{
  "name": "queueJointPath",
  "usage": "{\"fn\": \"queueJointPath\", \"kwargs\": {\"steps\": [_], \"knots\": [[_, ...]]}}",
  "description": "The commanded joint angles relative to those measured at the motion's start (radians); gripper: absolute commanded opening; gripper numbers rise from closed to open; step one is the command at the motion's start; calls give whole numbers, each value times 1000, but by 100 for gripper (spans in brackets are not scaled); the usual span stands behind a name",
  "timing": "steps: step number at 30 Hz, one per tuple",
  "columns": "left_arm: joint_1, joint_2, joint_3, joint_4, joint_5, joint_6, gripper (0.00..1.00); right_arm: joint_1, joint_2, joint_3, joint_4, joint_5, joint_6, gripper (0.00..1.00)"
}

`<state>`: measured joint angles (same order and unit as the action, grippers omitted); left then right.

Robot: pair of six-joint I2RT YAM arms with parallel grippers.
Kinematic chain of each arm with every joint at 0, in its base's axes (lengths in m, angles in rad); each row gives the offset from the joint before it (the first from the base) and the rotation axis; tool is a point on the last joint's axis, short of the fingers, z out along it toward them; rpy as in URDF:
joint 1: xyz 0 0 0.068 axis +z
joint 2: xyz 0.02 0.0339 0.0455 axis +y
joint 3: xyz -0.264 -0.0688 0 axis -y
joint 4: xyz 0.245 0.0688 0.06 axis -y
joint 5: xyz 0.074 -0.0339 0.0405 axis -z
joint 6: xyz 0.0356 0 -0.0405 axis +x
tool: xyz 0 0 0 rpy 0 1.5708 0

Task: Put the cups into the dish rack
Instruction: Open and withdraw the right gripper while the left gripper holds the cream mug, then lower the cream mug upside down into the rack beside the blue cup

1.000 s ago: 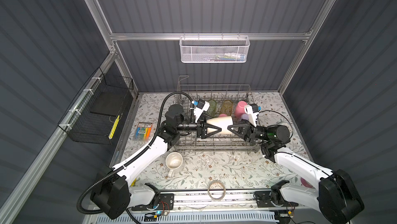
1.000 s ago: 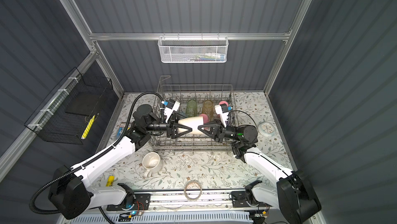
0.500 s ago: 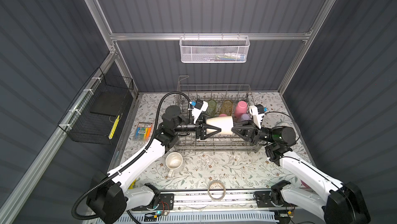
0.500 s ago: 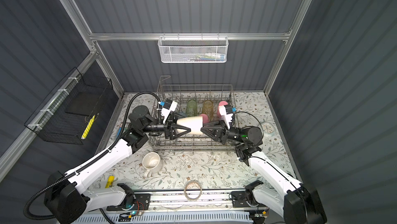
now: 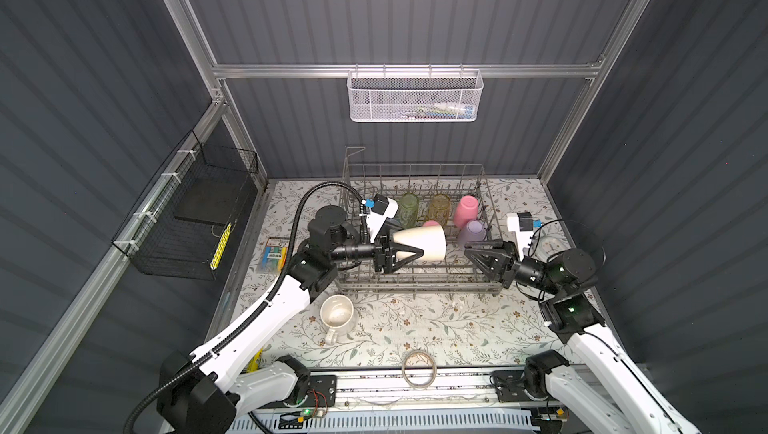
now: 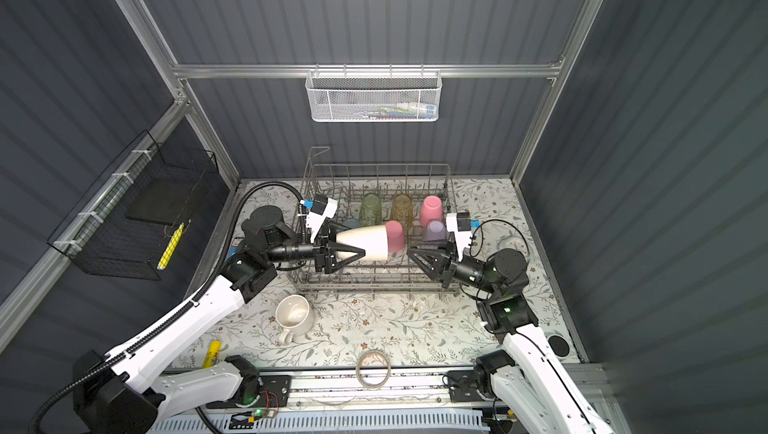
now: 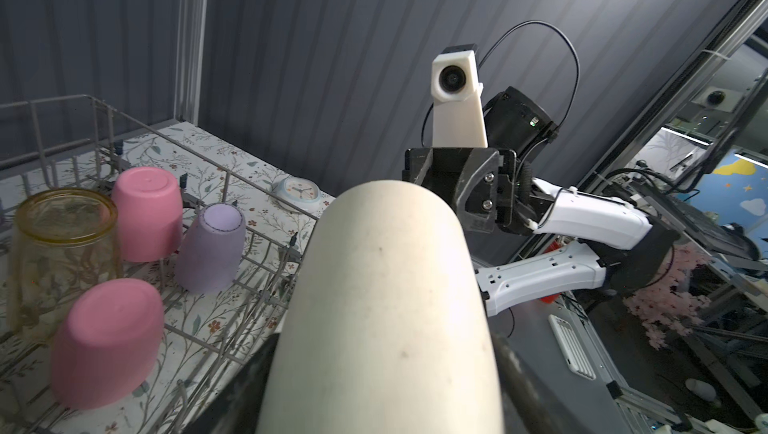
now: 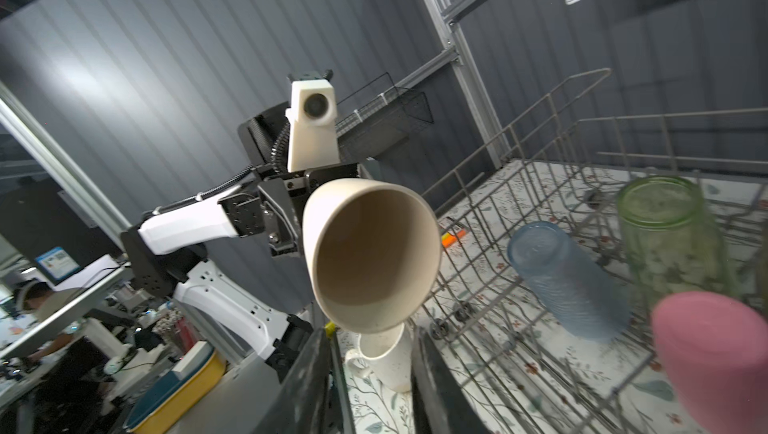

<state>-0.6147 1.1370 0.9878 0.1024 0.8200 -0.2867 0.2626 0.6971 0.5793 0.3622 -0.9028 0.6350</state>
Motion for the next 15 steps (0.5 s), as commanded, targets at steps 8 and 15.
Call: {"fn": "queueJointPath", "kwargs": {"steps": [8,15], "knots": [[-5,-31,141,-393,-312,130,61,-38,-65,42,-346,191,-180,36],[-5,74,283,-680,-556,180,61,-58,-66,46,-420,289,-210,36]]}}
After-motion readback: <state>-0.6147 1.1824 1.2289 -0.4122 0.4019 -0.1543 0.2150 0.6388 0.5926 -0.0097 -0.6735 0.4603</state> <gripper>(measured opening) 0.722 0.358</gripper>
